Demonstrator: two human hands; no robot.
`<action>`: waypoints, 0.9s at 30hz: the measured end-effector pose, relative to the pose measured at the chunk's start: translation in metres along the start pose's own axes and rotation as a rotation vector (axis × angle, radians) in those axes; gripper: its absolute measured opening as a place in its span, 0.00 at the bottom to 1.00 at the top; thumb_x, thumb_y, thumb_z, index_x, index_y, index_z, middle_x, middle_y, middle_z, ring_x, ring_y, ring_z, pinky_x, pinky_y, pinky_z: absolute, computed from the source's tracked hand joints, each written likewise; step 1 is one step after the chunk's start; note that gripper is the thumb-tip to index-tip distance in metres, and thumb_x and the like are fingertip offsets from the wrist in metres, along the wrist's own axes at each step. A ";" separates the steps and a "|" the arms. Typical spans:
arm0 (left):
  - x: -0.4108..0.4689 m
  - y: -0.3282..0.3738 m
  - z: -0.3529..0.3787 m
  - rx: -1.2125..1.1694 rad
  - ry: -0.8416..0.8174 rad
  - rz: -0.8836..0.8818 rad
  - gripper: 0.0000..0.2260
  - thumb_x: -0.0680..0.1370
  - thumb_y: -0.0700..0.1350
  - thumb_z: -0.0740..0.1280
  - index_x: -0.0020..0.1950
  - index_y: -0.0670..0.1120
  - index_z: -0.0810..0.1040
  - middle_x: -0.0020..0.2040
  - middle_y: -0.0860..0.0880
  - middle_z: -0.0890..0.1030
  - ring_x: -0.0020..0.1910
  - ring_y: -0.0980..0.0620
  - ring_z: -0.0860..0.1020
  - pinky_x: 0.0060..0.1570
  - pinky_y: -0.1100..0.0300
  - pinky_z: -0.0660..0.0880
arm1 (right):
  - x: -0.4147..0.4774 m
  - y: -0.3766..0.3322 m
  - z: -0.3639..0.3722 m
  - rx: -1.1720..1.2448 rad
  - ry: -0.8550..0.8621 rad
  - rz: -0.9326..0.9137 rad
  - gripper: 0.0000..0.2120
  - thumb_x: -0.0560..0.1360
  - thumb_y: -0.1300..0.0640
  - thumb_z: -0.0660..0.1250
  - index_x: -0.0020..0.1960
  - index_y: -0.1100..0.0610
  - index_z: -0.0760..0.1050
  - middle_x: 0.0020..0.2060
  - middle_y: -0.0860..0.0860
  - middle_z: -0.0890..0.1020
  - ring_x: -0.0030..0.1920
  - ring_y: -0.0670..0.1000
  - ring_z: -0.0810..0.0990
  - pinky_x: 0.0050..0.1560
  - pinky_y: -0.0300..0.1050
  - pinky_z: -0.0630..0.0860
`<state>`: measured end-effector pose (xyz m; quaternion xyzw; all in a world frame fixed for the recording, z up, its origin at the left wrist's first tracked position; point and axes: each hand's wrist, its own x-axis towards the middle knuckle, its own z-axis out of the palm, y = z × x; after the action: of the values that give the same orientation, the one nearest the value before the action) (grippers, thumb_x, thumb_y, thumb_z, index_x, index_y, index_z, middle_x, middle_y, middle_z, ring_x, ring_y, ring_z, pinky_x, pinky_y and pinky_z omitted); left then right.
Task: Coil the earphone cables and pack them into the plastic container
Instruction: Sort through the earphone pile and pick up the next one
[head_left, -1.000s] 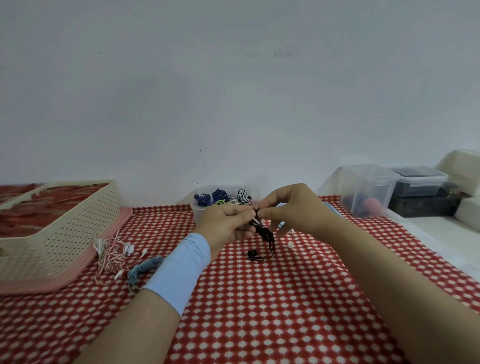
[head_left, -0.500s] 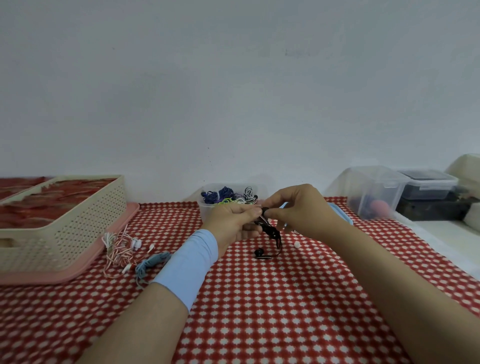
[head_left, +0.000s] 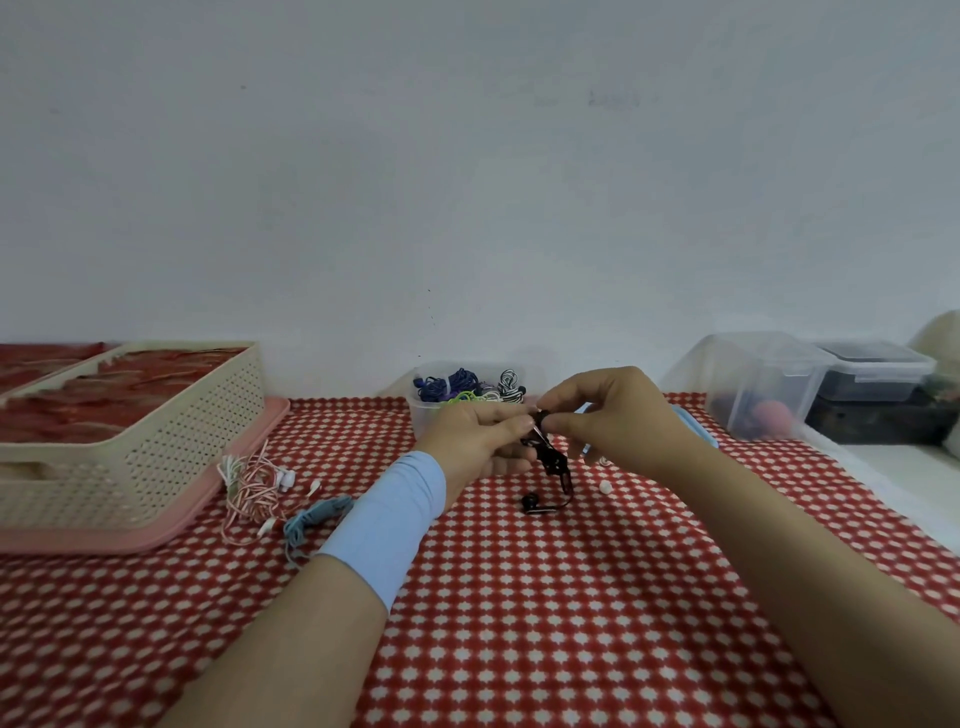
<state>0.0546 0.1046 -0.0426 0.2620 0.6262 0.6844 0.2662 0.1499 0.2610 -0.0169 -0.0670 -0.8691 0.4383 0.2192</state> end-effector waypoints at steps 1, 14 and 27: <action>0.000 0.000 -0.001 0.008 -0.006 0.005 0.10 0.80 0.36 0.66 0.59 0.41 0.81 0.43 0.45 0.84 0.37 0.52 0.82 0.39 0.61 0.81 | -0.001 -0.001 -0.001 0.028 -0.018 0.017 0.06 0.74 0.62 0.76 0.46 0.51 0.86 0.38 0.51 0.87 0.32 0.51 0.83 0.33 0.41 0.81; 0.001 0.005 0.000 0.324 0.028 0.184 0.10 0.77 0.36 0.69 0.57 0.42 0.83 0.46 0.44 0.86 0.40 0.52 0.83 0.41 0.65 0.80 | -0.003 0.001 -0.011 0.247 -0.099 0.155 0.04 0.73 0.59 0.76 0.48 0.55 0.88 0.43 0.54 0.88 0.35 0.52 0.83 0.42 0.50 0.84; 0.001 0.010 -0.001 0.433 0.020 0.207 0.11 0.77 0.35 0.69 0.59 0.39 0.82 0.50 0.47 0.84 0.32 0.60 0.81 0.37 0.70 0.77 | -0.004 -0.001 -0.007 0.247 -0.117 0.193 0.07 0.73 0.60 0.76 0.49 0.61 0.87 0.38 0.44 0.87 0.34 0.48 0.83 0.37 0.42 0.83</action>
<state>0.0529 0.1035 -0.0328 0.3690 0.7309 0.5601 0.1262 0.1564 0.2645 -0.0132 -0.0970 -0.8095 0.5639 0.1320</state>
